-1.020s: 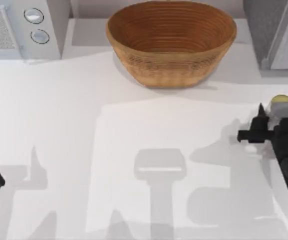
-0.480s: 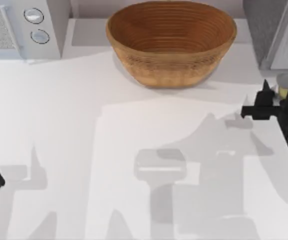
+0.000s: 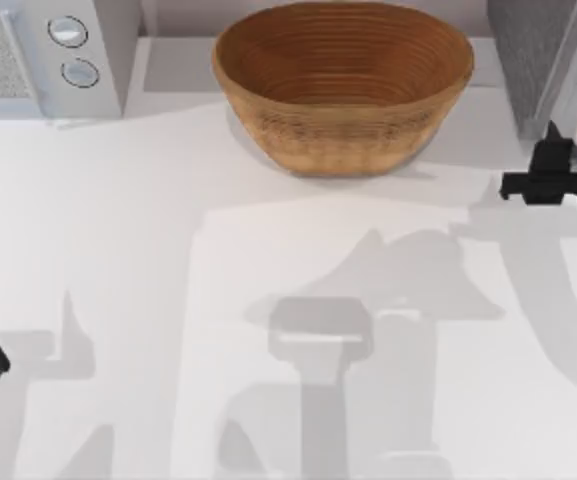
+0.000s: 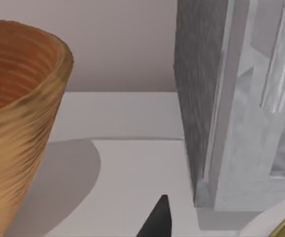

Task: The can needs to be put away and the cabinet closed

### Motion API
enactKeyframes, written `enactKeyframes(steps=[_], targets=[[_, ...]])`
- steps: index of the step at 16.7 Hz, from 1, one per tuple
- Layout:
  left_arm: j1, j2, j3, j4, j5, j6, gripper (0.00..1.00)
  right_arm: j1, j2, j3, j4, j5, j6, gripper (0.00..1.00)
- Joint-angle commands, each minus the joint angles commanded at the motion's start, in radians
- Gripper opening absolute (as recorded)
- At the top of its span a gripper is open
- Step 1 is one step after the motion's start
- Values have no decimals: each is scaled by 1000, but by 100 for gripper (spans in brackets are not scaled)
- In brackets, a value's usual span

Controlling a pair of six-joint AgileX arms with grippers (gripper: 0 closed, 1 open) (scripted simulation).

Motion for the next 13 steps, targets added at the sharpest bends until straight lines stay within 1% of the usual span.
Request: enactKeyframes(steps=[3, 5, 13], targets=[[0, 0, 0, 0, 0, 0, 100, 1, -116, 17, -129, -1, 1, 0], [0, 0, 0, 0, 0, 0, 100, 2, -155, 24, -168, -1, 1, 0], [0, 0, 0, 0, 0, 0, 100, -6, -188, 10, -185, -7, 1, 0]])
